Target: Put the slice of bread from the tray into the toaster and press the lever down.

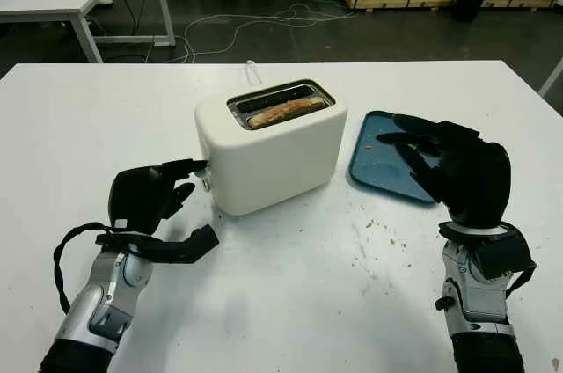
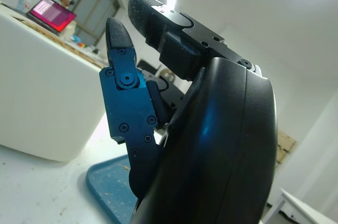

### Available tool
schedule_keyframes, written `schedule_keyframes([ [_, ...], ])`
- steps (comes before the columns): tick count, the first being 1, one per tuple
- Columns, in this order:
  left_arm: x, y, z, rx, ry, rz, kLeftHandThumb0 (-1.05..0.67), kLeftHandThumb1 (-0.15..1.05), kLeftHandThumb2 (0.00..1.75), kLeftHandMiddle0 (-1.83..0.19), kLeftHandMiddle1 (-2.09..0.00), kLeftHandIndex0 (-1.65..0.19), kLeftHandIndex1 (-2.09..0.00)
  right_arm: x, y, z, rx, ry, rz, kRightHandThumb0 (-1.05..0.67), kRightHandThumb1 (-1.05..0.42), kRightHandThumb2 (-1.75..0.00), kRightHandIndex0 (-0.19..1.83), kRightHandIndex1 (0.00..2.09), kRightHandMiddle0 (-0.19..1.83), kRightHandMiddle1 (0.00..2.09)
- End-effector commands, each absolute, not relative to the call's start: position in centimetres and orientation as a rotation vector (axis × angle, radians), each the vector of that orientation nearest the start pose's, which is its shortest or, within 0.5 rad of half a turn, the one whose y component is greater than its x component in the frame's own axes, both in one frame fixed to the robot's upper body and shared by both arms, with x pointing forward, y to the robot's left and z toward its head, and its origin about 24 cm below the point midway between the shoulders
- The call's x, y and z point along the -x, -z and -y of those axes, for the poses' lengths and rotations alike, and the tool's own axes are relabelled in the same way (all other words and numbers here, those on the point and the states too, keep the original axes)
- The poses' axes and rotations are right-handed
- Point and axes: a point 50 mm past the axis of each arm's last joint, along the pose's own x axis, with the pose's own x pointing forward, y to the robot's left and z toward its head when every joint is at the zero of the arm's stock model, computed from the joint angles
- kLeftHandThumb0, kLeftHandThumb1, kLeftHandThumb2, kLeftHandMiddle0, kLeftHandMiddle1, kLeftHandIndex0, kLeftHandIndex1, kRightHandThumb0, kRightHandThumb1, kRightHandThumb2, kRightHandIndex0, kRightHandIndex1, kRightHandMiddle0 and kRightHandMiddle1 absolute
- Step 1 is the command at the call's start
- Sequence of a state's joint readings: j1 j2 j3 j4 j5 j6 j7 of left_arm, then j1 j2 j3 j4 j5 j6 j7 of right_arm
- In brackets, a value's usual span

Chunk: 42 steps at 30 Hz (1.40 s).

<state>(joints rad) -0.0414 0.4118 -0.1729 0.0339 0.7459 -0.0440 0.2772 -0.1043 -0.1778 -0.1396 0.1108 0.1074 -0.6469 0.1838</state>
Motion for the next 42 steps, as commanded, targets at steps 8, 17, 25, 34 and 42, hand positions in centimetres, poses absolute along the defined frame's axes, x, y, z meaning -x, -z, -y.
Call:
schedule_keyframes([
  [8,-25.9,-1.5,-16.3,-1.360,0.580,-0.391,-0.08,0.90,0.10,-1.05,-0.31,-1.06,-0.01,-24.8,-10.9,19.8,0.145,-0.066,0.646,-0.29,-0.92,-0.11,1.00,0.51,1.07,0.00],
  [17,-24.4,-0.4,-15.8,-1.291,0.662,-0.515,-0.09,0.92,0.02,-1.10,-0.24,-1.06,-0.04,-24.7,-10.6,19.7,0.136,-0.073,0.640,-0.29,-0.92,-0.12,1.00,0.53,1.06,0.00],
  [25,-24.0,-0.5,-15.6,-1.319,0.682,-0.508,-0.07,0.89,0.01,-1.08,-0.24,-1.00,-0.01,-24.8,-10.7,19.6,0.148,-0.075,0.642,-0.30,-0.92,-0.11,1.00,0.54,1.07,0.01],
  [34,-23.2,-2.7,-12.7,-1.372,0.575,-0.439,-0.07,0.91,0.05,-0.77,-0.90,-0.98,-0.01,-24.0,-10.8,19.7,0.144,-0.087,0.632,-0.30,-0.92,-0.12,0.99,0.55,1.06,0.00],
  [42,-23.4,-1.8,-11.5,-1.360,0.584,-0.504,-0.09,0.92,0.11,-1.03,-0.28,-0.99,-0.01,-24.4,-10.8,19.6,0.163,-0.081,0.624,-0.30,-0.92,-0.13,0.98,0.56,1.06,0.00],
])
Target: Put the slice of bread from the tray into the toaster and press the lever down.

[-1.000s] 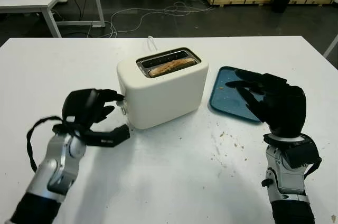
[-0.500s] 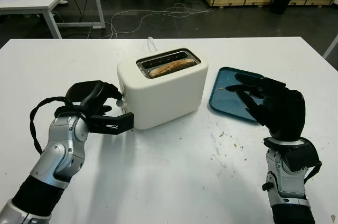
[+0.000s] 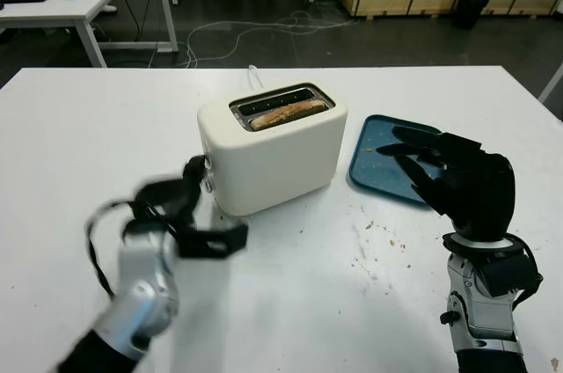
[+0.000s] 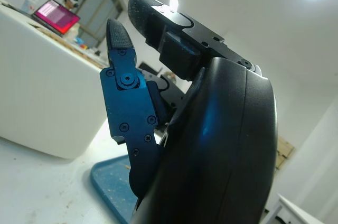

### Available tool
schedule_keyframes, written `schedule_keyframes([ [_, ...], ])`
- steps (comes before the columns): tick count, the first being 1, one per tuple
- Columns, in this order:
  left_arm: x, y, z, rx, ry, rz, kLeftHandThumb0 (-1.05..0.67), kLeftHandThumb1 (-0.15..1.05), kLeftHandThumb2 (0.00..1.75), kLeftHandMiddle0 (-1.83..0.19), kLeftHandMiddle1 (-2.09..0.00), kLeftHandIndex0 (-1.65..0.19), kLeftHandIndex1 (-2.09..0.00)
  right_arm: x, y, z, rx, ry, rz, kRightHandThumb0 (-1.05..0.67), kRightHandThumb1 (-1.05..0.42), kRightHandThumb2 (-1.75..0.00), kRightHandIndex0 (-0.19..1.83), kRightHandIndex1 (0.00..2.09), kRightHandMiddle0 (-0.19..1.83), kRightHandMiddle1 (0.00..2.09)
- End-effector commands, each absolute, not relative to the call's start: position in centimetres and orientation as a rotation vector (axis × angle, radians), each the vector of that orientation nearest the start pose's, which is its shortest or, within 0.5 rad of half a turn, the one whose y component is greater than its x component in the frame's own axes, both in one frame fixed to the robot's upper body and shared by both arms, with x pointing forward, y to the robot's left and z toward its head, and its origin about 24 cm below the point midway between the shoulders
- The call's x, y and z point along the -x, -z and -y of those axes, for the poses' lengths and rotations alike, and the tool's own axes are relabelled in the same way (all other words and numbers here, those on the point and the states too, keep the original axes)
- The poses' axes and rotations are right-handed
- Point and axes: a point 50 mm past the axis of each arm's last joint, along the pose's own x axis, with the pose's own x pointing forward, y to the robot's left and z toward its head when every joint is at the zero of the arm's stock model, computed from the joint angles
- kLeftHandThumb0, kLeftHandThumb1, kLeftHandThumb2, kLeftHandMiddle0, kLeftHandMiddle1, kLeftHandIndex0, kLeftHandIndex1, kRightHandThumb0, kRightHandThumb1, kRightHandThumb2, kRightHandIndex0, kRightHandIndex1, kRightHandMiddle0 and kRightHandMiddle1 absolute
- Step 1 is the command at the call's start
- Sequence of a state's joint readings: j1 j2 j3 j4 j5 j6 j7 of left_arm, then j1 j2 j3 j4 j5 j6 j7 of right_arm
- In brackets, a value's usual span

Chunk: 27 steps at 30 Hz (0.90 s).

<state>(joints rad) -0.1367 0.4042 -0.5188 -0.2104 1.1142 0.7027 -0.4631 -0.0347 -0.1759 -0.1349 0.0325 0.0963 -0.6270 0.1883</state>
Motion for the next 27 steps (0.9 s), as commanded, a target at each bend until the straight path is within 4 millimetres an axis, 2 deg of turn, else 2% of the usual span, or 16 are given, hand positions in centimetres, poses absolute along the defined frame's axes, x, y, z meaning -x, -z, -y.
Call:
schedule_keyframes([
  [1,-23.6,-2.1,-11.5,-1.362,0.573,-0.508,-0.09,0.92,0.11,-1.02,-0.27,-0.97,-0.01,-24.6,-10.7,19.6,0.155,-0.083,0.622,-0.30,-0.92,-0.13,0.98,0.56,1.06,0.00],
  [7,-24.0,-4.4,-11.1,-1.371,0.549,-0.421,-0.04,0.92,0.10,-1.09,-0.25,-1.01,-0.03,-25.0,-10.7,19.4,0.153,-0.082,0.624,-0.30,-0.92,-0.13,0.97,0.57,1.06,0.00],
  [12,-24.2,-5.4,-10.9,-1.370,0.531,-0.399,-0.04,0.92,0.15,-1.05,-0.19,-0.95,-0.01,-25.1,-10.6,19.4,0.140,-0.086,0.621,-0.31,-0.92,-0.13,0.97,0.59,1.06,0.00],
  [18,-24.0,-6.2,-10.9,-1.381,0.500,-0.367,-0.03,0.92,0.08,-1.13,-0.21,-1.00,-0.02,-25.2,-10.6,19.4,0.140,-0.090,0.624,-0.28,-0.92,-0.13,0.96,0.59,1.06,0.00],
  [20,-24.0,-6.8,-11.1,-1.325,0.468,-0.355,-0.04,0.92,0.14,-1.14,-0.21,-1.01,-0.02,-25.2,-10.6,19.4,0.153,-0.084,0.622,-0.29,-0.92,-0.13,0.96,0.59,1.06,0.00],
  [21,-24.0,-7.2,-11.4,-1.321,0.430,-0.322,-0.03,0.92,0.13,-1.16,-0.32,-1.07,-0.05,-25.2,-10.6,19.4,0.156,-0.083,0.620,-0.30,-0.92,-0.13,0.96,0.59,1.06,0.00],
  [24,-24.1,-8.5,-12.5,-1.341,0.285,-0.185,-0.09,0.92,0.13,-0.92,-1.06,-1.17,-0.04,-25.2,-10.6,19.3,0.152,-0.085,0.618,-0.30,-0.92,-0.13,0.96,0.59,1.06,0.00],
  [27,-24.3,-10.5,-14.0,-1.283,0.073,0.019,-0.11,0.92,0.07,-0.99,-1.13,-1.16,-0.02,-25.2,-10.5,19.3,0.142,-0.089,0.616,-0.29,-0.92,-0.13,0.96,0.59,1.06,0.00],
])
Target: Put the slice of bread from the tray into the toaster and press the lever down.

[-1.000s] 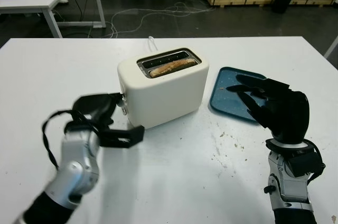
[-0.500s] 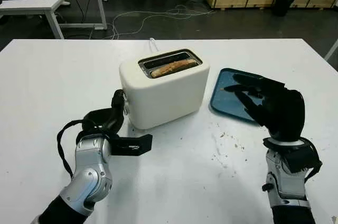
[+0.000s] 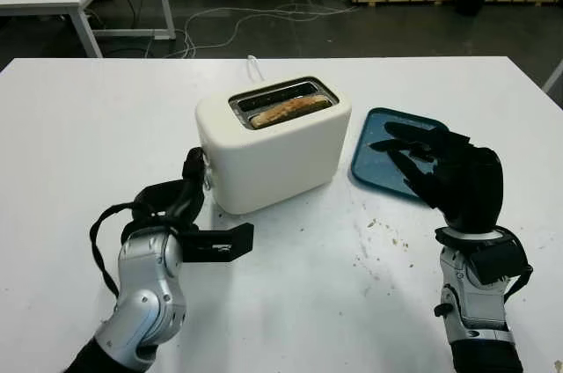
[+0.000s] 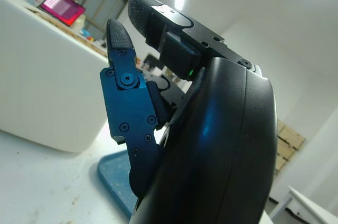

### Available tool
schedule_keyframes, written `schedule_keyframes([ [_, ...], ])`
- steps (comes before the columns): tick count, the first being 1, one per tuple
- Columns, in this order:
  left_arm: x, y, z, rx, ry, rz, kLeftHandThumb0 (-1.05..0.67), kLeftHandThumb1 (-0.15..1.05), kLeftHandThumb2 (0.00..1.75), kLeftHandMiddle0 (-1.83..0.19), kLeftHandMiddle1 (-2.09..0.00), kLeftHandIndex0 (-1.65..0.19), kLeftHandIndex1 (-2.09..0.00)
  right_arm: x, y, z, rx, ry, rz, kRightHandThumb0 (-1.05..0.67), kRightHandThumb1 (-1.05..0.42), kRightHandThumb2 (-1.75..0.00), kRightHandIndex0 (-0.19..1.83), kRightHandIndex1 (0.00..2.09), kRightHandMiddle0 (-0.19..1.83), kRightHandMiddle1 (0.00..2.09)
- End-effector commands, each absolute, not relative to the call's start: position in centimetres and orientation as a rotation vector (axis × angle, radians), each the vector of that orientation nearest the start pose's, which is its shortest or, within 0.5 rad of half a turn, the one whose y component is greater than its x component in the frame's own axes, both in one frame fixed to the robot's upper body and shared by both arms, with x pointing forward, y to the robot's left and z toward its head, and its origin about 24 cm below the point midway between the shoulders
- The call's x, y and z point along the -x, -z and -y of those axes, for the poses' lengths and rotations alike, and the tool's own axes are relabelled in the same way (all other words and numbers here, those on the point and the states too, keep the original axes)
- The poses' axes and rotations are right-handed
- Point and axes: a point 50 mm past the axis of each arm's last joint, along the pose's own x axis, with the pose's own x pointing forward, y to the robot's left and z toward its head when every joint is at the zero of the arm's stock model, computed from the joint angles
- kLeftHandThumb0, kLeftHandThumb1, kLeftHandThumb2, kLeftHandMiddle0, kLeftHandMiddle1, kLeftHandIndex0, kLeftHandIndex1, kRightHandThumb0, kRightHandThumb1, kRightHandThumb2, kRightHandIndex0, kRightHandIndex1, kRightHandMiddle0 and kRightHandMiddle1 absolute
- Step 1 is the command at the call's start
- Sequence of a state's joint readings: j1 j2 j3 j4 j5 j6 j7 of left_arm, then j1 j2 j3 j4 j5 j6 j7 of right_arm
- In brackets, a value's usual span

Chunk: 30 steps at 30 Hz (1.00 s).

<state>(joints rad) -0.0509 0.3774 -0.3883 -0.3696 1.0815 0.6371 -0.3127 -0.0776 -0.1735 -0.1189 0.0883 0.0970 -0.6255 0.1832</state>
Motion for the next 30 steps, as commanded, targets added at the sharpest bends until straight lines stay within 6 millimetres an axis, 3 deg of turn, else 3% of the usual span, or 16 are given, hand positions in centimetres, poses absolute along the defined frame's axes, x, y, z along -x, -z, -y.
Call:
schedule_keyframes([
  [1,-24.4,-11.1,-14.4,-1.247,0.011,0.069,-0.12,0.92,0.06,-1.02,-1.10,-1.16,-0.02,-25.2,-10.5,19.3,0.144,-0.086,0.613,-0.29,-0.92,-0.13,0.96,0.59,1.06,0.00],
  [4,-24.8,-13.0,-15.7,-1.137,-0.158,0.218,-0.16,0.91,0.05,-1.08,-1.04,-1.15,0.00,-25.2,-10.5,19.2,0.149,-0.083,0.609,-0.30,-0.92,-0.12,0.96,0.59,1.07,0.00],
  [8,-25.1,-14.7,-17.0,-1.058,-0.280,0.345,-0.19,0.90,0.01,-1.06,-1.26,-1.15,0.00,-25.2,-10.4,19.1,0.142,-0.085,0.604,-0.30,-0.92,-0.12,0.97,0.59,1.07,0.00],
  [17,-25.8,-16.4,-18.1,-1.025,-0.347,0.447,-0.17,0.77,0.00,-1.12,-1.35,-1.18,-0.02,-25.2,-10.2,19.0,0.149,-0.091,0.604,-0.29,-0.92,-0.12,0.97,0.59,1.07,0.00],
  [23,-25.6,-16.7,-18.7,-1.044,-0.288,0.473,-0.16,0.76,0.00,-1.09,-1.42,-1.23,-0.03,-25.2,-10.1,18.9,0.142,-0.095,0.595,-0.29,-0.92,-0.11,0.96,0.58,1.06,0.00],
  [30,-24.8,-19.1,-20.9,-1.201,-0.031,0.438,-0.26,0.81,0.00,-1.17,-1.08,-1.44,-0.07,-25.2,-10.2,18.9,0.141,-0.102,0.598,-0.29,-0.92,-0.12,0.97,0.58,1.06,0.00],
])
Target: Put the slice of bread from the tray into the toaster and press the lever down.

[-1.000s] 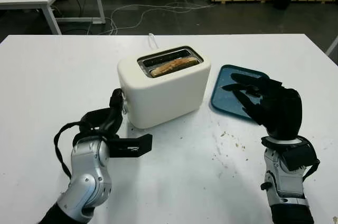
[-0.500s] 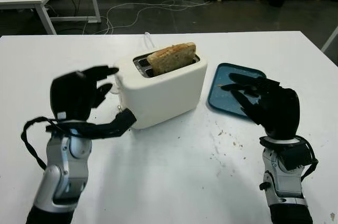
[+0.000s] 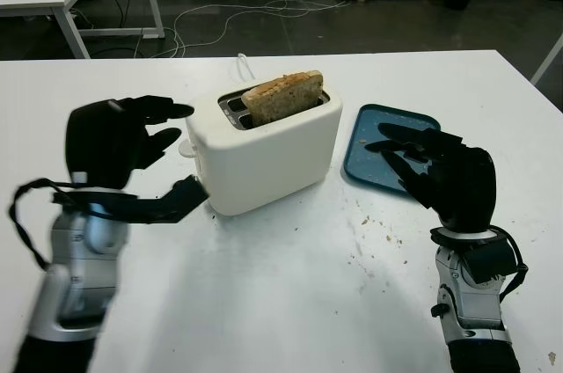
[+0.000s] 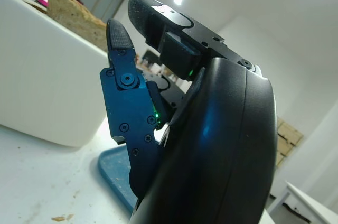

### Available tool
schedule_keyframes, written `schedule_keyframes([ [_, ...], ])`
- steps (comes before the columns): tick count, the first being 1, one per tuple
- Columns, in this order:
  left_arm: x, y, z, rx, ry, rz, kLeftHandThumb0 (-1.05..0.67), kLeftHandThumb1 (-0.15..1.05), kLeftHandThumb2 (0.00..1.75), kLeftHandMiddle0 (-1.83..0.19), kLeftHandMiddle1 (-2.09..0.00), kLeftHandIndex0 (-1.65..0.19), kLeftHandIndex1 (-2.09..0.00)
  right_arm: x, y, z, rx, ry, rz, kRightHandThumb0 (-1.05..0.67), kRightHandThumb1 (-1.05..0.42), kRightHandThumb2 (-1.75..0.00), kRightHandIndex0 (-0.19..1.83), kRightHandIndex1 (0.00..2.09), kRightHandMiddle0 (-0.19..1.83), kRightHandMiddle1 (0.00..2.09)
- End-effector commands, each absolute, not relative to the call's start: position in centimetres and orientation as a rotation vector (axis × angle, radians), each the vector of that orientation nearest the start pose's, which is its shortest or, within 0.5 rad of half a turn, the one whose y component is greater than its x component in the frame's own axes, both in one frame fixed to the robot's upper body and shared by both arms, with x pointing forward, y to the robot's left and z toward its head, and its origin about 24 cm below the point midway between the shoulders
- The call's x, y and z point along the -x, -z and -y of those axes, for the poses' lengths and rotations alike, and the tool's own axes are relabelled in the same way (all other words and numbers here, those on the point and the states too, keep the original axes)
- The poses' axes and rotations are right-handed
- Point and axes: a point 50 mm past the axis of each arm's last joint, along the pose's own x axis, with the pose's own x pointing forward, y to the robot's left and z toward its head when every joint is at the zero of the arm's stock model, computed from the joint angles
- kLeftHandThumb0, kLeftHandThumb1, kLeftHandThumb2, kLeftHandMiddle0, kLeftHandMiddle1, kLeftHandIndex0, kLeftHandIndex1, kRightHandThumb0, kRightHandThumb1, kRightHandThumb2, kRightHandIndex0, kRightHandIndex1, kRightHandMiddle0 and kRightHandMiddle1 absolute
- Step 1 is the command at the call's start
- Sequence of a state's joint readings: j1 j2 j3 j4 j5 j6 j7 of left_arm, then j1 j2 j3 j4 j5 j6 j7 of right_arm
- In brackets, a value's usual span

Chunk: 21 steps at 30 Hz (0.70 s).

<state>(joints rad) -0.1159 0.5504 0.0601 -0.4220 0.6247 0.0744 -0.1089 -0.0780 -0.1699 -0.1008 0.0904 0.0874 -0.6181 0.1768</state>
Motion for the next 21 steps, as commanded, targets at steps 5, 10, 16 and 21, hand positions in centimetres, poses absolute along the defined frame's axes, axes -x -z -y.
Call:
schedule_keyframes([
  [5,-24.3,-20.9,-21.9,-1.278,0.069,0.356,-0.29,0.77,0.00,-1.22,-0.92,-1.48,-0.04,-25.2,-10.2,18.7,0.143,-0.110,0.596,-0.29,-0.92,-0.11,0.97,0.58,1.07,0.00],
  [10,-24.4,-21.1,-22.1,-1.305,0.155,0.294,-0.26,0.78,0.00,-1.15,-1.04,-1.47,-0.01,-25.2,-10.2,18.7,0.135,-0.112,0.592,-0.29,-0.92,-0.12,0.96,0.58,1.06,0.00],
  [16,-25.3,-20.4,-22.1,-1.347,0.211,0.265,-0.24,0.83,0.00,-1.21,-0.84,-1.32,0.00,-25.3,-10.2,18.7,0.142,-0.113,0.594,-0.29,-0.92,-0.11,0.97,0.58,1.07,0.00],
  [21,-26.4,-19.4,-21.6,-1.356,0.238,0.314,-0.23,0.86,0.01,-1.23,-0.86,-1.18,0.00,-25.3,-10.2,18.6,0.152,-0.112,0.599,-0.29,-0.92,-0.11,0.97,0.59,1.07,0.00],
])
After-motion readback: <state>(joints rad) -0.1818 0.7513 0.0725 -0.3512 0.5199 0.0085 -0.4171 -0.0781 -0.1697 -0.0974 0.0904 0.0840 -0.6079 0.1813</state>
